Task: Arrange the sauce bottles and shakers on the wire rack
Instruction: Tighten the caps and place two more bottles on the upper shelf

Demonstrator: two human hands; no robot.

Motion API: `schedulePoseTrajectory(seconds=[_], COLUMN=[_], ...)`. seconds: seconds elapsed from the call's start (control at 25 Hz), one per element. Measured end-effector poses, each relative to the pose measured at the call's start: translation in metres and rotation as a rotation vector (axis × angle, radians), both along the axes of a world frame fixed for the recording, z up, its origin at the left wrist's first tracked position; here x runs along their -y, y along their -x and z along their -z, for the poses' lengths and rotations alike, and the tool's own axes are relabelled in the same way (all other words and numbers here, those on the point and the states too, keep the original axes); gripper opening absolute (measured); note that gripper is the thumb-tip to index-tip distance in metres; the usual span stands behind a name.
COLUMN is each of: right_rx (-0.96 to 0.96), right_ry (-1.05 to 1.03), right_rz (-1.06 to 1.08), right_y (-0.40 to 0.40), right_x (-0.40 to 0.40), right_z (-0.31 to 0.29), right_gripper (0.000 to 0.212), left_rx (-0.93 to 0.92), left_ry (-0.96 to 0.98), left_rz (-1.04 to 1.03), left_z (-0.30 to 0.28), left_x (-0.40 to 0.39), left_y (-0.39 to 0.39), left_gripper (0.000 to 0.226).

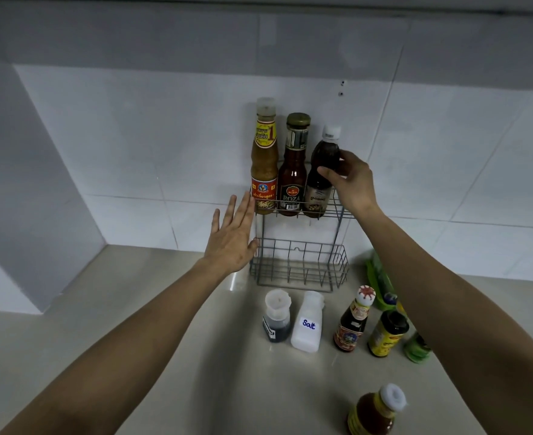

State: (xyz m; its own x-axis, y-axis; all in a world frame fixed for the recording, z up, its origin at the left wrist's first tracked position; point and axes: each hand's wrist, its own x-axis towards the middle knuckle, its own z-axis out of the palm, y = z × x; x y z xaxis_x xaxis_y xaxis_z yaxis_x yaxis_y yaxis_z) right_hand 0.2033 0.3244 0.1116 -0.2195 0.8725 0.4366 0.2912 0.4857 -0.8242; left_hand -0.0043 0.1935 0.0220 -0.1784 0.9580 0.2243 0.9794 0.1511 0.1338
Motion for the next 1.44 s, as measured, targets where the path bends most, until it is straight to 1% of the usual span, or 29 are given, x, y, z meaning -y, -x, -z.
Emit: schedulePoseTrajectory(seconds=[0.32, 0.48, 0.56, 0.64, 0.72, 0.8, 0.88, 0.96, 1.04, 1.12, 1.2, 1.24, 1.32, 1.36, 1.44], right_rx=[0.014, 0.069, 0.083, 0.091, 0.104, 0.156, 0.224, 0.263, 0.298, 0.300, 0.316, 0.350, 0.493, 0.573, 0.699], right_ry=[0.012, 0.090, 0.093, 0.055, 0.062, 0.120, 0.177, 0.236, 0.282, 0.340, 0.400, 0.423, 0.449, 0.462, 0.482], right_rz=[-0.020, -0.029, -0.036, -0.074, -0.175, -0.281, -0.329, -0.323, -0.340, -0.341, -0.237, -0.165, -0.069, -0.064, -0.095], right_y=[0.002, -0.004, -0.012, -0.029, -0.054, -0.083, -0.111, -0.135, -0.156, -0.174, -0.192, -0.201, -0.212, -0.213, -0.214], right_x=[0.004, 0.013, 0.030, 0.054, 0.081, 0.108, 0.133, 0.154, 0.171, 0.181, 0.185, 0.187, 0.190, 0.193, 0.197], right_z=[0.004, 0.004, 0.000, -0.004, -0.002, 0.008, 0.021, 0.037, 0.058, 0.085, 0.123, 0.143, 0.182, 0.199, 0.224], right_gripper=[0.054, 0.066, 0.066, 0.053, 0.039, 0.034, 0.032, 0.031, 0.031, 0.025, 0.019, 0.022, 0.026, 0.030, 0.043], left_rx=[0.005, 0.033, 0.115, 0.210, 0.324, 0.488, 0.644, 0.774, 0.882, 0.945, 0.977, 0.994, 1.017, 1.021, 1.036], left_ry=[0.022, 0.048, 0.040, 0.005, -0.052, -0.072, -0.035, 0.042, 0.162, 0.297, 0.387, 0.397, 0.365, 0.346, 0.327], left_rz=[-0.003, 0.011, 0.023, 0.067, 0.133, 0.205, 0.284, 0.356, 0.405, 0.444, 0.461, 0.464, 0.432, 0.405, 0.382], left_z=[-0.002, -0.011, -0.016, -0.016, -0.011, -0.003, 0.010, 0.027, 0.047, 0.067, 0.087, 0.095, 0.107, 0.112, 0.116], left_x=[0.000, 0.003, 0.009, 0.020, 0.036, 0.057, 0.080, 0.099, 0.116, 0.127, 0.133, 0.136, 0.137, 0.137, 0.137], left_y=[-0.001, -0.001, -0.005, -0.017, -0.037, -0.064, -0.093, -0.119, -0.141, -0.163, -0.184, -0.194, -0.210, -0.214, -0.220], left_gripper=[0.089, 0.088, 0.088, 0.088, 0.083, 0.072, 0.061, 0.055, 0.057, 0.064, 0.071, 0.071, 0.064, 0.062, 0.059])
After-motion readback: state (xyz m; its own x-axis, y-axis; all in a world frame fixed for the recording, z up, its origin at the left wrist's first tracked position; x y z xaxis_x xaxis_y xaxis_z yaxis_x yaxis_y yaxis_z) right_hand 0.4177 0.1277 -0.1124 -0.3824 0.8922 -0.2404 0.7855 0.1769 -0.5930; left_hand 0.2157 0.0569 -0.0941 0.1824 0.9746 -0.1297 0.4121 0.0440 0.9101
